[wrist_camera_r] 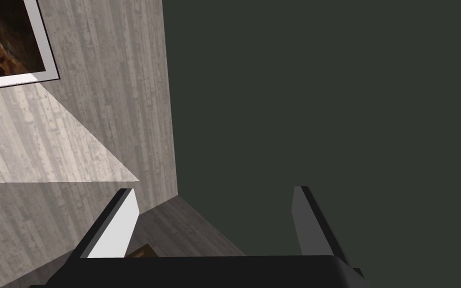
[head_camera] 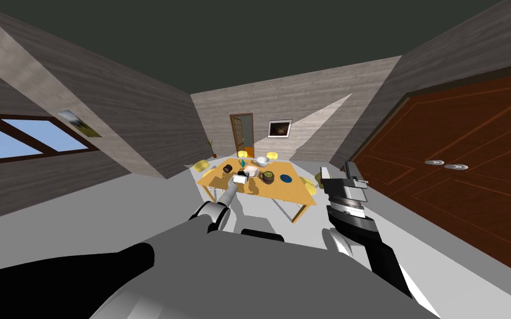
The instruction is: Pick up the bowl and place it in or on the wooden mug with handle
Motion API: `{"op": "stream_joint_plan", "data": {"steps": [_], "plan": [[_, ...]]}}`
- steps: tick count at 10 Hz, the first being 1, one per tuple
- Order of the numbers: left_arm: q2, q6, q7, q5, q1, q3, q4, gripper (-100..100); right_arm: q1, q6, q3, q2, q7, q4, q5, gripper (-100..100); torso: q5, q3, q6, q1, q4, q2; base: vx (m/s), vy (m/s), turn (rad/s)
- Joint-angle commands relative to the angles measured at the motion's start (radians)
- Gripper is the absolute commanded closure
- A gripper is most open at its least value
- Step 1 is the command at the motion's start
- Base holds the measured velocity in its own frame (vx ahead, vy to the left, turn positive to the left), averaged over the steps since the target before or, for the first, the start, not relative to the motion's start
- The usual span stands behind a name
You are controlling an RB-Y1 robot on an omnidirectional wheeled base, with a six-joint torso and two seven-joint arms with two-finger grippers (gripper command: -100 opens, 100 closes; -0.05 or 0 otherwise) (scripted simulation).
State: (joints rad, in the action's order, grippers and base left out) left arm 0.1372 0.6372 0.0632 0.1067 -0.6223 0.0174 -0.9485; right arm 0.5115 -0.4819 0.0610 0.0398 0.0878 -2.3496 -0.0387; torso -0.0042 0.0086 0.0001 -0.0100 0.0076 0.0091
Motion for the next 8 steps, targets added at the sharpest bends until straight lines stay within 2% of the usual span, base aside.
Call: {"op": "stream_joint_plan", "data": {"steps": [1, 7, 8], "plan": [[0.003, 0.02, -0.01, 0.001, -0.032, -0.002, 0.016, 100, 0.0, 0.0, 0.0, 0.0, 0.0, 0.0, 0.0, 0, 0.0, 0.0, 0.0, 0.0, 0.0, 0.0, 0.009, -0.104, 0.06], [0.004, 0.072, -0.074, -0.017, -0.142, -0.012, 0.1, 100, 0.0, 0.0, 0.0, 0.0, 0.0, 0.0, 0.0, 0, 0.0, -0.002, -0.001, -0.002, 0.0, -0.003, 0.029, -0.105, 0.056], [-0.002, 0.086, -0.097, -0.024, -0.175, -0.015, 0.131, 100, 0.0, 0.0, 0.0, 0.0, 0.0, 0.0, 0.0, 0, 0.0, -0.002, -0.001, -0.001, 0.0, -0.003, 0.062, -0.129, 0.09]]}}
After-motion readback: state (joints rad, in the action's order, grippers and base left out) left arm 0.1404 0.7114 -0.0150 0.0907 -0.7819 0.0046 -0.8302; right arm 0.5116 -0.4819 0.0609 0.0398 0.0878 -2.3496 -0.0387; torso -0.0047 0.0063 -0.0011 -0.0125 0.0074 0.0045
